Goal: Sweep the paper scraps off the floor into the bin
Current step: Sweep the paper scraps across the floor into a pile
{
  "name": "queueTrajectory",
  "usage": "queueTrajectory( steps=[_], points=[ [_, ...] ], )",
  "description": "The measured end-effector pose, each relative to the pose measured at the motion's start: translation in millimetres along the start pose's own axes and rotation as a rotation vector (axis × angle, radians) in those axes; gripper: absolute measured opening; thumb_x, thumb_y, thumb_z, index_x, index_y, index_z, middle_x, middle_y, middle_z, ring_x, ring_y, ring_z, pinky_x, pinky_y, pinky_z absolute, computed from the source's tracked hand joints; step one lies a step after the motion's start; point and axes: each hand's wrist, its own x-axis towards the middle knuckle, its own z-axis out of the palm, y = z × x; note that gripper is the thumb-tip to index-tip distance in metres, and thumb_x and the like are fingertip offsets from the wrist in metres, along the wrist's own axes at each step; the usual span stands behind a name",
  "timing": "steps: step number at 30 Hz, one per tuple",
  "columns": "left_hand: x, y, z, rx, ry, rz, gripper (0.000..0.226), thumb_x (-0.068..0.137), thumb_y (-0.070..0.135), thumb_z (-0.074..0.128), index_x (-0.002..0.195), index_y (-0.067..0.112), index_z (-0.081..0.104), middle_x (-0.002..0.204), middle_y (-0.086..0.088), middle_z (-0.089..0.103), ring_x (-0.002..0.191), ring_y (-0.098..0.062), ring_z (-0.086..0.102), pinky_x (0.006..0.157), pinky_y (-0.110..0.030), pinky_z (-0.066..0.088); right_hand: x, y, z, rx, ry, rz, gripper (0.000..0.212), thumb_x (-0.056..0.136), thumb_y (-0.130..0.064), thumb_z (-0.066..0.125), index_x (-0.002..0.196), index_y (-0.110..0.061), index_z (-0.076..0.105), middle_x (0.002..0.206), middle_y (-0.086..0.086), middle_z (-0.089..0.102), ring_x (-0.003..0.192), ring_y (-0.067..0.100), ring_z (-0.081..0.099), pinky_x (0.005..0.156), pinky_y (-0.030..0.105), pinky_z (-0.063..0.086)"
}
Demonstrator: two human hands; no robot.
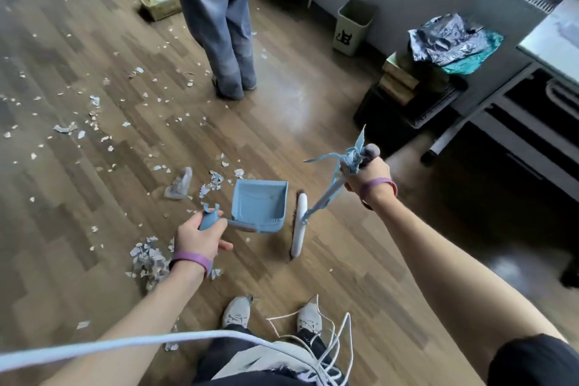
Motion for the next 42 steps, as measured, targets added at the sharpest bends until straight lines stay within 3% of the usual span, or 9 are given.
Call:
queueTrajectory(
  steps=[3, 7, 10, 16, 21, 25, 27, 36, 42],
  points=[
    [-25.0, -11.0, 33.1, -0.014, -0.047, -0.052, 0.013, 0.086, 0.008, 0.059, 0.088, 0.02, 0.063, 0.074, -0.001, 0.062, 0.038, -0.015, 0.062, 0.036, -0.017, 0.032, 0.5, 28.8, -37.2, -0.132, -0.024, -0.015, 0.017, 0.081, -0.029, 0.058, 0.072, -0.018, 0.049, 0.082, 0.012, 0.071, 0.076, 0.033, 0.068, 0.073, 0.042, 0.058],
    [-48.0, -22.9, 70.2, -0.008, -0.087, -0.108, 0.01, 0.087, 0.009, 0.059, 0.089, 0.018, 0.063, 0.075, -0.003, 0.063, 0.038, -0.016, 0.062, 0.036, -0.018, 0.032, 0.2, 61.3, -69.8, -0.29, -0.069, -0.08, 0.016, 0.083, -0.022, 0.061, 0.095, -0.031, 0.054, 0.097, 0.009, 0.069, 0.091, 0.034, 0.064, 0.079, 0.038, 0.054],
    [-58.6, -25.8, 93.5, 0.035, -0.14, -0.115, 0.008, 0.087, 0.012, 0.06, 0.093, 0.017, 0.064, 0.079, -0.002, 0.066, 0.043, -0.018, 0.064, 0.037, -0.018, 0.034, 3.9, 84.5, -81.6, -0.404, -0.094, -0.014, 0.024, 0.088, -0.017, 0.057, 0.111, -0.018, 0.062, 0.104, 0.014, 0.066, 0.097, 0.037, 0.062, 0.078, 0.035, 0.048],
    [-49.7, -25.6, 102.9, 0.061, -0.202, -0.14, 0.006, 0.087, 0.021, 0.064, 0.093, 0.02, 0.063, 0.087, 0.001, 0.068, 0.052, -0.02, 0.068, 0.042, -0.021, 0.038, 21.8, 117.3, -56.7, -0.498, -0.193, 0.112, 0.029, 0.086, -0.014, 0.053, 0.113, -0.016, 0.062, 0.102, 0.012, 0.065, 0.091, 0.034, 0.062, 0.07, 0.029, 0.044],
    [-18.7, -24.2, 65.2, 0.017, -0.158, -0.149, 0.005, 0.088, 0.019, 0.063, 0.093, 0.02, 0.062, 0.085, 0.004, 0.067, 0.047, -0.015, 0.065, 0.042, -0.02, 0.038, 23.8, 108.4, 4.8, -0.464, -0.276, 0.137, 0.019, 0.087, -0.023, 0.05, 0.099, -0.017, 0.063, 0.107, 0.014, 0.067, 0.094, 0.035, 0.06, 0.073, 0.027, 0.042],
    [21.2, -31.7, 9.5, -0.027, -0.121, -0.17, 0.005, 0.087, 0.018, 0.064, 0.088, 0.022, 0.062, 0.082, 0.001, 0.067, 0.047, -0.016, 0.065, 0.046, -0.023, 0.036, 18.4, 65.8, 76.3, -0.453, -0.359, 0.144, 0.018, 0.087, -0.036, 0.049, 0.091, -0.023, 0.062, 0.102, 0.009, 0.066, 0.084, 0.031, 0.055, 0.075, 0.027, 0.042],
    [46.1, -34.9, -22.8, -0.025, -0.101, -0.17, 0.006, 0.086, 0.017, 0.065, 0.089, 0.022, 0.063, 0.08, -0.001, 0.067, 0.047, -0.016, 0.066, 0.045, -0.022, 0.036, 14.8, 37.7, 118.5, -0.457, -0.382, 0.139, 0.024, 0.087, -0.038, 0.05, 0.096, -0.024, 0.066, 0.102, 0.008, 0.066, 0.085, 0.03, 0.055, 0.076, 0.028, 0.044],
    [142.4, -44.5, -179.9, -0.1, 0.057, -0.188, 0.007, 0.082, 0.011, 0.067, 0.086, 0.015, 0.065, 0.072, -0.002, 0.067, 0.043, -0.013, 0.063, 0.039, -0.013, 0.038, -23.1, -169.5, 317.8, -0.274, -0.289, 0.024, 0.026, 0.088, -0.031, 0.05, 0.104, -0.02, 0.068, 0.104, 0.011, 0.068, 0.1, 0.033, 0.06, 0.074, 0.026, 0.039],
    [154.7, -53.3, -254.8, -0.232, 0.273, -0.198, 0.012, 0.08, 0.011, 0.07, 0.077, 0.022, 0.064, 0.074, 0.001, 0.067, 0.053, -0.025, 0.067, 0.038, -0.011, 0.038, -53.5, -295.5, 390.6, -0.13, -0.302, -0.098, 0.024, 0.087, -0.024, 0.052, 0.101, -0.016, 0.069, 0.092, 0.012, 0.066, 0.087, 0.031, 0.058, 0.076, 0.027, 0.04]
  ],
)
